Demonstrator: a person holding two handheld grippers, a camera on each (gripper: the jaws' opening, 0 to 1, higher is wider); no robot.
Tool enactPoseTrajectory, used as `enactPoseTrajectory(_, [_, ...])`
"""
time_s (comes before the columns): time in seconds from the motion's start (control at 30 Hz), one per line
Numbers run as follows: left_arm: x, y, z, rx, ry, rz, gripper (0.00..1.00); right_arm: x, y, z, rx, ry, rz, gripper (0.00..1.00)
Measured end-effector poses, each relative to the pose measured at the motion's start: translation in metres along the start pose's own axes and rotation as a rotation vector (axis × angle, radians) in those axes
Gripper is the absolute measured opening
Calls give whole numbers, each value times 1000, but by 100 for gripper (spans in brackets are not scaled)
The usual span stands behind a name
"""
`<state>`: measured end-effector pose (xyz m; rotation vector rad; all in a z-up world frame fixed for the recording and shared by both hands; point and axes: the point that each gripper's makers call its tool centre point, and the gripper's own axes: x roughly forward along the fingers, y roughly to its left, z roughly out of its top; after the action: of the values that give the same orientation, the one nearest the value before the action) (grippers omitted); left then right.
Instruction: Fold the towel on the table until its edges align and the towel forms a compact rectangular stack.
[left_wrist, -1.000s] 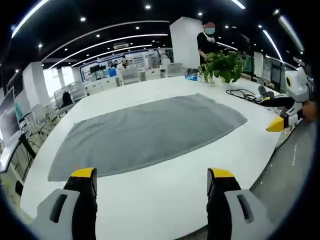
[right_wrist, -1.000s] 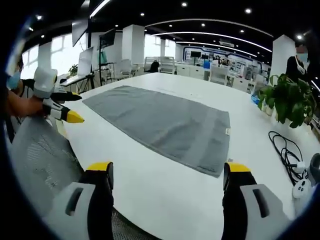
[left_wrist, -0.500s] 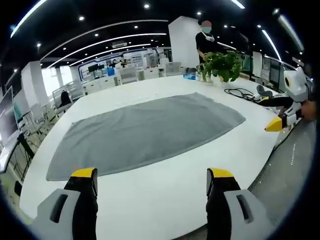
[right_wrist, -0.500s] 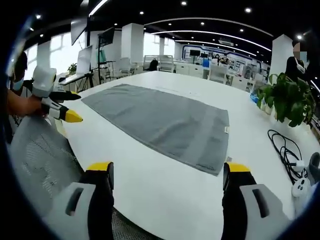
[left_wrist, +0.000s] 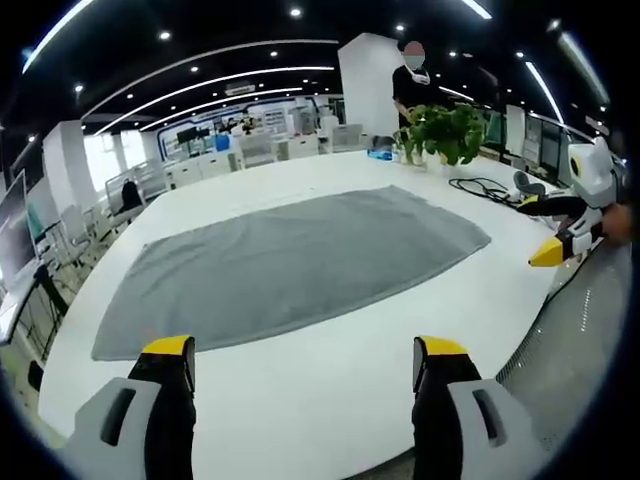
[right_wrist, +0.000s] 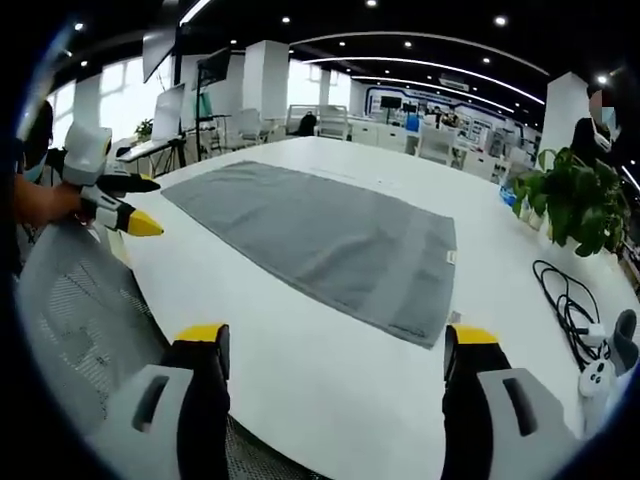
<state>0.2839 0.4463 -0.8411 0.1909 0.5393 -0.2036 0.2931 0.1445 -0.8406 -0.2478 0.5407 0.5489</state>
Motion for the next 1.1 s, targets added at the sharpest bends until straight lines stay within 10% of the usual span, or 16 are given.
enactPoseTrajectory(1.1, [0, -5, -2, 20, 22, -26, 91, -2, 0, -2, -3, 20, 3, 85])
